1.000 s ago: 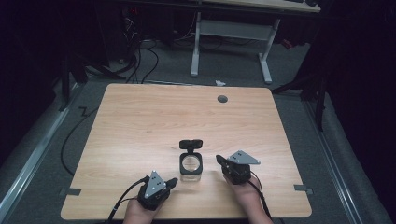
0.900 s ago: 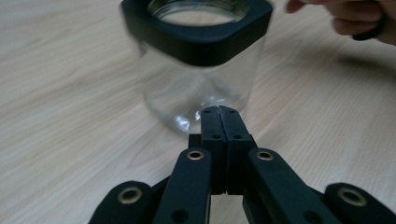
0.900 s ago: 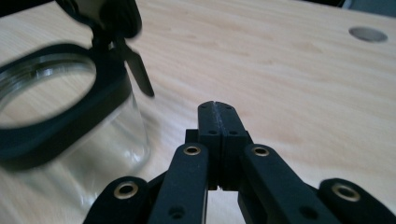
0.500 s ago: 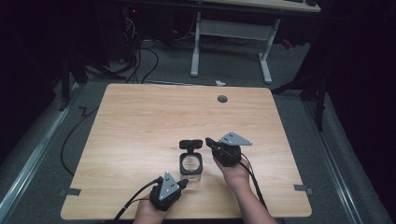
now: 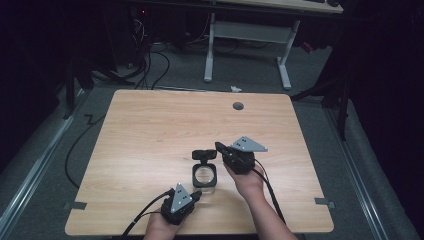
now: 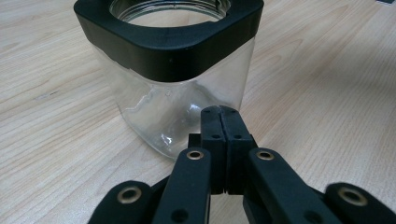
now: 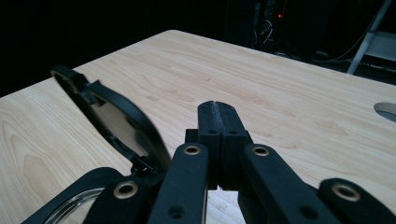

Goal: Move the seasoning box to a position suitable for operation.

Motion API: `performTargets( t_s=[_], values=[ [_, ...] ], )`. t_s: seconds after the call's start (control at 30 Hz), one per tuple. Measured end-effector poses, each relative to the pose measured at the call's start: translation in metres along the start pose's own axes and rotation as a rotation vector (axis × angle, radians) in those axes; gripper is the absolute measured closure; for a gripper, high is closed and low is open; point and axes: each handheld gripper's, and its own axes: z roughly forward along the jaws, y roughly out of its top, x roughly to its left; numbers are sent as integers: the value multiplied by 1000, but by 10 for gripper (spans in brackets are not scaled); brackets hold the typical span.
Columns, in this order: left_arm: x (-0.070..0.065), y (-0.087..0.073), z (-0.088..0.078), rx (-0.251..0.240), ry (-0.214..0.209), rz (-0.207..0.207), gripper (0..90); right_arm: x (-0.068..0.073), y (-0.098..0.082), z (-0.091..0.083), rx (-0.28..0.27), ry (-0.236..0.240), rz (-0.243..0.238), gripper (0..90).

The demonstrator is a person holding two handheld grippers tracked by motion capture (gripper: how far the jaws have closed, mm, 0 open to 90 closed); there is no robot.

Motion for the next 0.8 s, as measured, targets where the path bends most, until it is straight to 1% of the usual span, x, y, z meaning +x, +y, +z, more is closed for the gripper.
performTargets(
  t_s=[0.33,0.63,0.8],
  values=[
    [0,0,0,-2,1,0,896,4,-1,-1,-5,4,-11,900],
    [1,0,0,0,-1,-7,900,6,-8,-4,-4,10,0,900],
    [1,0,0,-1,-1,-8,900,9,-11,-8,-7,15,-9,900]
  ],
)
